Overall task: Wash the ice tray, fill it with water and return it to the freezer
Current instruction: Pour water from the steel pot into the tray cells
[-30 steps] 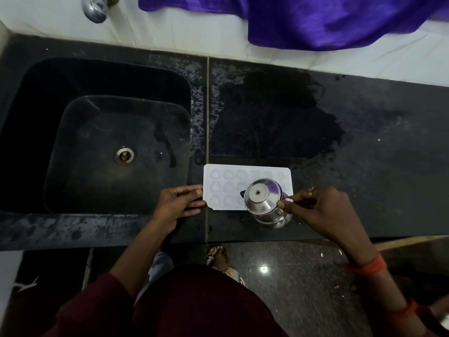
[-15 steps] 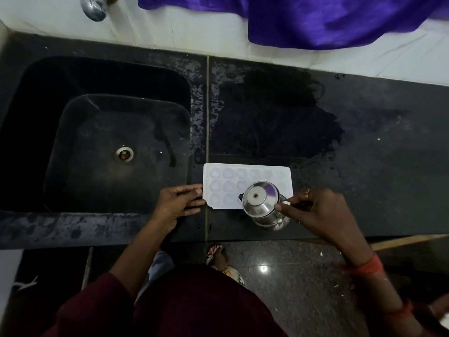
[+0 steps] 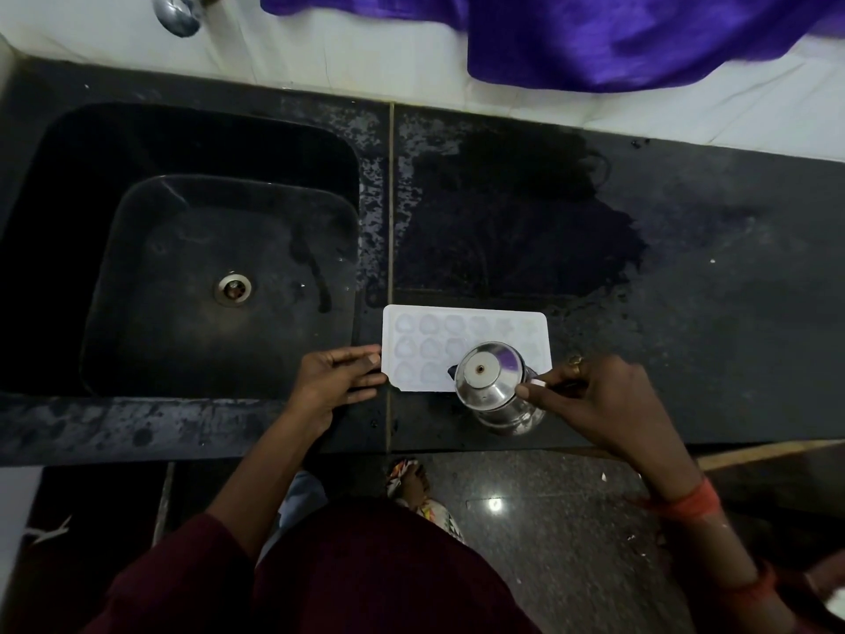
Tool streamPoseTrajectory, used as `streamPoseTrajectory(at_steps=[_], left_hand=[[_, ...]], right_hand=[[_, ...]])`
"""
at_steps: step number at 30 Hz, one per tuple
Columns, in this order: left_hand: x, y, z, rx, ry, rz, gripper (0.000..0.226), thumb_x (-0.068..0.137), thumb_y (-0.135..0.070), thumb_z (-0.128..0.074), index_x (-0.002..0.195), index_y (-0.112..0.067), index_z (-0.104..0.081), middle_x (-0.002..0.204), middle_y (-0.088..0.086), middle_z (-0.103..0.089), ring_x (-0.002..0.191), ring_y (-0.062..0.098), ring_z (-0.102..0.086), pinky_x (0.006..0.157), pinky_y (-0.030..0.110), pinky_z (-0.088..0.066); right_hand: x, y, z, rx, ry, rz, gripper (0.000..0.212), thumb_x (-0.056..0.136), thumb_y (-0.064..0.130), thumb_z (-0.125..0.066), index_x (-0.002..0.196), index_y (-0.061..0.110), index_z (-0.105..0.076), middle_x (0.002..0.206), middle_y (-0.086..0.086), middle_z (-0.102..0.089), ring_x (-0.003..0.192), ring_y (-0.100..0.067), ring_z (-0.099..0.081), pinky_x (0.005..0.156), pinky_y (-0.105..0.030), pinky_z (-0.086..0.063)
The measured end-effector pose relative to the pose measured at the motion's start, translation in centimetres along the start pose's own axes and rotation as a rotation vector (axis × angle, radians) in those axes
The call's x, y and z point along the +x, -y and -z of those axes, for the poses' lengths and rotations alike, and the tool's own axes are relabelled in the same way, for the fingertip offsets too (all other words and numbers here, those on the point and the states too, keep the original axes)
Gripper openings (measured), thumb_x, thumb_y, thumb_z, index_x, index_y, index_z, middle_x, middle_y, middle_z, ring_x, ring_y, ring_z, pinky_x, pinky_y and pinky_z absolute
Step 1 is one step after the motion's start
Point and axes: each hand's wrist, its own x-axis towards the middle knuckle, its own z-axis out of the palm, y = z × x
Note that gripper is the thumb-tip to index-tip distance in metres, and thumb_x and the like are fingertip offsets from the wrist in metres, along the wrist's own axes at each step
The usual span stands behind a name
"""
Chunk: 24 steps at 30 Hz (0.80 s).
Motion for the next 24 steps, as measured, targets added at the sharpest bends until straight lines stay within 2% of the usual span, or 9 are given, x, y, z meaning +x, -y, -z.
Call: streamPoseTrajectory(at_steps=[2,5,10,13,16,18,21,24], left_hand=[[0.0,0.0,0.0,0.005,-0.001,-0.002,0.023,0.092,-0.010,-0.069,0.113,-0.006,-0.073,0.101,0.012,-0.077,0.076,0.012,-0.076,0.067,0.024,-0.060],[0.1,0.1,0.1,0.010,-0.009,0.001,0.022,0.091,-0.010,-0.069,0.112,-0.006,-0.073,0.099,0.009,-0.077,0.077,0.013,-0.076,0.070,0.025,-0.060],[0.0,0.1,0.0,0.012,-0.022,0.004,0.020,0.091,-0.010,-0.070,0.110,-0.008,-0.074,0.099,0.008,-0.078,0.078,0.013,-0.076,0.079,0.030,-0.059],[0.0,0.0,0.0,0.015,-0.025,0.000,0.018,0.090,-0.010,-0.070,0.108,-0.009,-0.075,0.097,0.007,-0.078,0.077,0.012,-0.076,0.076,0.027,-0.059],[-0.1,0.0,0.0,0.028,-0.026,-0.005,0.019,0.091,-0.011,-0.070,0.109,-0.010,-0.075,0.098,0.008,-0.078,0.078,0.012,-0.076,0.075,0.026,-0.058],[-0.1,0.0,-0.1,0.033,-0.026,-0.005,0.020,0.091,-0.011,-0.070,0.110,-0.009,-0.075,0.100,0.009,-0.078,0.080,0.012,-0.076,0.078,0.027,-0.058],[-0.1,0.0,-0.1,0.037,-0.028,-0.011,0.021,0.090,-0.012,-0.071,0.111,-0.009,-0.075,0.102,0.010,-0.078,0.081,0.012,-0.076,0.079,0.027,-0.057],[-0.3,-0.1,-0.2,0.045,-0.037,-0.013,0.021,0.091,-0.012,-0.071,0.111,-0.009,-0.075,0.101,0.009,-0.078,0.077,0.009,-0.075,0.077,0.024,-0.056]], right_hand=[[0.0,0.0,0.0,0.003,0.003,-0.008,0.025,0.070,0.048,-0.082,0.079,0.024,-0.081,0.076,0.013,-0.074,0.062,0.026,-0.053,0.060,0.000,-0.039],[-0.1,-0.1,0.0,-0.004,0.005,-0.012,0.026,0.070,0.050,-0.081,0.080,0.025,-0.081,0.077,0.012,-0.075,0.058,0.018,-0.056,0.060,-0.001,-0.041],[-0.4,-0.1,0.3,0.071,0.002,-0.036,0.028,0.066,0.058,-0.077,0.076,0.032,-0.079,0.072,0.013,-0.075,0.069,0.008,-0.067,0.068,-0.019,-0.053],[-0.6,0.1,0.6,0.107,-0.015,-0.037,0.037,0.061,0.066,-0.071,0.075,0.033,-0.078,0.070,0.015,-0.074,0.069,0.006,-0.068,0.071,-0.025,-0.057],[-0.7,0.5,0.6,0.121,-0.010,-0.025,0.038,0.060,0.067,-0.069,0.075,0.034,-0.078,0.071,0.019,-0.073,0.070,0.009,-0.066,0.069,-0.020,-0.054],[-0.6,0.8,0.4,0.122,-0.012,-0.012,0.038,0.060,0.067,-0.068,0.076,0.034,-0.078,0.071,0.020,-0.072,0.069,0.012,-0.065,0.064,-0.011,-0.049],[-0.4,1.2,-0.2,0.109,-0.009,-0.006,0.029,0.067,0.056,-0.077,0.076,0.029,-0.079,0.064,0.023,-0.066,0.067,0.018,-0.061,0.061,-0.002,-0.043],[-0.3,1.6,-0.9,0.084,0.004,0.001,0.023,0.072,0.049,-0.080,0.076,0.027,-0.078,0.062,0.023,-0.066,0.067,0.020,-0.059,0.062,-0.001,-0.042]])
